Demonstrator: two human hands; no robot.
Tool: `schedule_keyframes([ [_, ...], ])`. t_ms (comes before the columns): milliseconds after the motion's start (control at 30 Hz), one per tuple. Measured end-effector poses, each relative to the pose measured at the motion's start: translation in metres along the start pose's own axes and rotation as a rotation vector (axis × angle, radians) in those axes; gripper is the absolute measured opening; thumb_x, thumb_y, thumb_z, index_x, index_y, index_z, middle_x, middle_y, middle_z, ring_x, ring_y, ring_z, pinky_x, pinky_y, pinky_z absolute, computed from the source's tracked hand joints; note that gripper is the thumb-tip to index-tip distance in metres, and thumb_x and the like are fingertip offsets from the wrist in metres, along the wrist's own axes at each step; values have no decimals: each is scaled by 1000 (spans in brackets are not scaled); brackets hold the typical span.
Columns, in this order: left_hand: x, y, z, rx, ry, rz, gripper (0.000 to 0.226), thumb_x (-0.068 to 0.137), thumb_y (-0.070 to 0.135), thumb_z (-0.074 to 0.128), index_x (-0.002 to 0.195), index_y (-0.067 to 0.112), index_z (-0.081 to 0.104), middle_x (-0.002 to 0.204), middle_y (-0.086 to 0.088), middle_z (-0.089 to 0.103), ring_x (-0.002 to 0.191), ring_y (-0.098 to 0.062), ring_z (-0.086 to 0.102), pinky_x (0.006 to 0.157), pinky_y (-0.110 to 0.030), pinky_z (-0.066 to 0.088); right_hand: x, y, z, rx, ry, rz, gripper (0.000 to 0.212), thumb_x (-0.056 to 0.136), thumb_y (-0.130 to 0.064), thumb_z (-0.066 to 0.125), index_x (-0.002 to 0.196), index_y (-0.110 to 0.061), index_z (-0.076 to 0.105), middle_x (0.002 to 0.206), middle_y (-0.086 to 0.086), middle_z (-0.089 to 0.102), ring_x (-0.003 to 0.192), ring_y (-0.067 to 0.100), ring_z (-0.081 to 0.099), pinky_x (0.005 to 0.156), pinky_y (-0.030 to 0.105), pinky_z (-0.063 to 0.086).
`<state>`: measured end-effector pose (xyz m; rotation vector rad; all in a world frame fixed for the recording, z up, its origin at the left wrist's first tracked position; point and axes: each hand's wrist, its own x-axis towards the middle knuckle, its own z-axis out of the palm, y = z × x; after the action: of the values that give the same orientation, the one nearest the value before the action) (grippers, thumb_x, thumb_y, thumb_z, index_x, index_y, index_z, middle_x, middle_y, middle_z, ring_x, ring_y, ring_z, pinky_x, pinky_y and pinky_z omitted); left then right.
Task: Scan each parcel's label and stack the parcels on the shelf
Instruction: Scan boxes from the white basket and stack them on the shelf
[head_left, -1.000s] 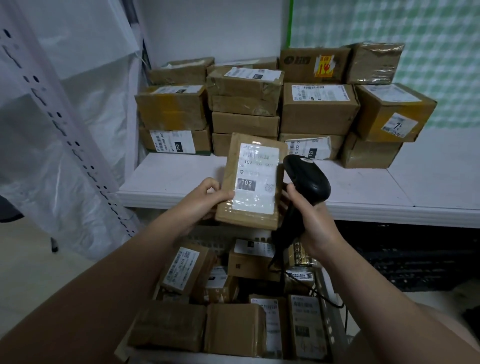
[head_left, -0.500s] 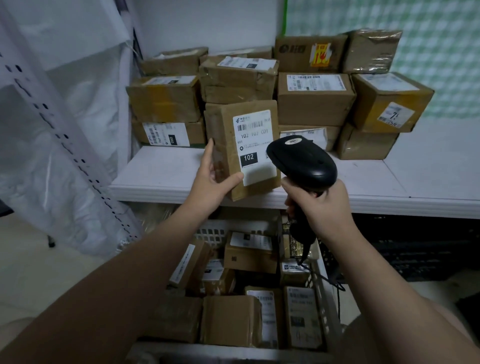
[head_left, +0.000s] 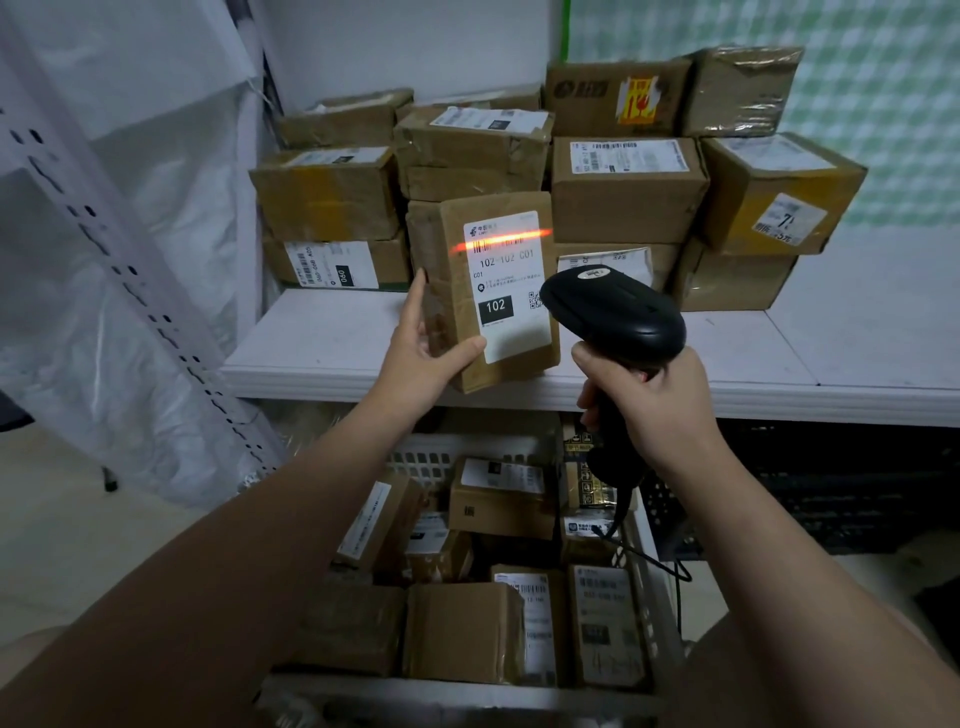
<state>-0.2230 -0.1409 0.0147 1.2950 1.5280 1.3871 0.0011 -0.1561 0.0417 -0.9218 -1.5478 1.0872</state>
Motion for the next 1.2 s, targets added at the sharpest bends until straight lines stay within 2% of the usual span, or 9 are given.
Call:
schedule_keyframes([
  [167, -1, 1, 1, -10, 6, -13, 95, 85, 20, 71, 149, 47, 6, 144, 0, 44, 128, -17, 49, 96, -36, 50, -2, -1, -4, 6, 3, -15, 11, 88, -15, 68, 78, -14, 64, 65, 26, 61, 51, 27, 60, 53, 39, 53],
  [467, -3, 3, 2, -17, 10, -32, 95, 84, 21, 71, 147, 49, 6, 148, -1, 39, 132, -19, 45, 104, -49, 44, -6, 1, -8, -6, -27, -32, 10, 89, -14, 68, 80, -12, 65, 64, 24, 61, 54, 32, 62, 55, 42, 54],
  [667, -6, 1, 2, -9, 7, -39, 97, 83, 23, 72, 147, 49, 5, 149, -3, 39, 132, -19, 45, 104, -48, 44, -7, 0, -8, 18, -87, -2, 7, 88, -9, 67, 82, -12, 65, 66, 19, 63, 57, 26, 62, 57, 35, 54],
  [733, -8, 0, 1, -16, 6, -41, 99, 83, 22, 73, 148, 46, 3, 148, -4, 40, 130, -18, 47, 96, -35, 51, -6, 2, -6, 13, -107, 18, 7, 88, -9, 67, 81, -11, 65, 67, 16, 64, 60, 22, 63, 59, 30, 54],
  [800, -11, 0, 2, -24, 12, -56, 100, 83, 21, 73, 150, 41, 1, 143, -2, 43, 123, -13, 51, 74, -15, 54, -5, 5, -4, 17, -123, 53, 3, 87, -13, 68, 84, -14, 67, 72, 9, 67, 67, 18, 66, 66, 29, 55],
  [867, -13, 1, 2, -13, 19, -77, 100, 83, 24, 72, 150, 39, -2, 138, -2, 47, 113, -10, 54, 62, -11, 50, -3, 7, -3, 21, -110, 121, 9, 83, -23, 70, 92, -22, 67, 80, 4, 70, 78, 17, 68, 74, 35, 56],
  [933, -12, 6, -3, -7, 35, -98, 101, 82, 35, 71, 149, 42, -4, 138, -6, 51, 111, -13, 57, 73, -17, 48, 4, 4, -5, 31, -84, 184, 16, 82, -27, 72, 96, -30, 66, 88, 0, 71, 85, 14, 68, 80, 41, 57],
  [1067, -5, 26, -21, -66, 51, -84, 105, 62, 68, 66, 144, 54, 3, 143, -5, 48, 122, -23, 53, 102, -42, 41, 32, -19, -9, -37, -162, 141, 21, 81, -25, 73, 95, -39, 65, 93, -13, 72, 92, 4, 67, 81, 31, 57],
  [1200, 19, 48, -40, -228, 153, -46, 107, 59, 63, 69, 146, 48, 8, 145, 0, 44, 121, -23, 54, 102, -52, 44, 72, -57, 7, -57, -315, 117, 23, 82, -19, 74, 98, -35, 67, 93, -7, 72, 88, 5, 68, 70, 25, 59],
])
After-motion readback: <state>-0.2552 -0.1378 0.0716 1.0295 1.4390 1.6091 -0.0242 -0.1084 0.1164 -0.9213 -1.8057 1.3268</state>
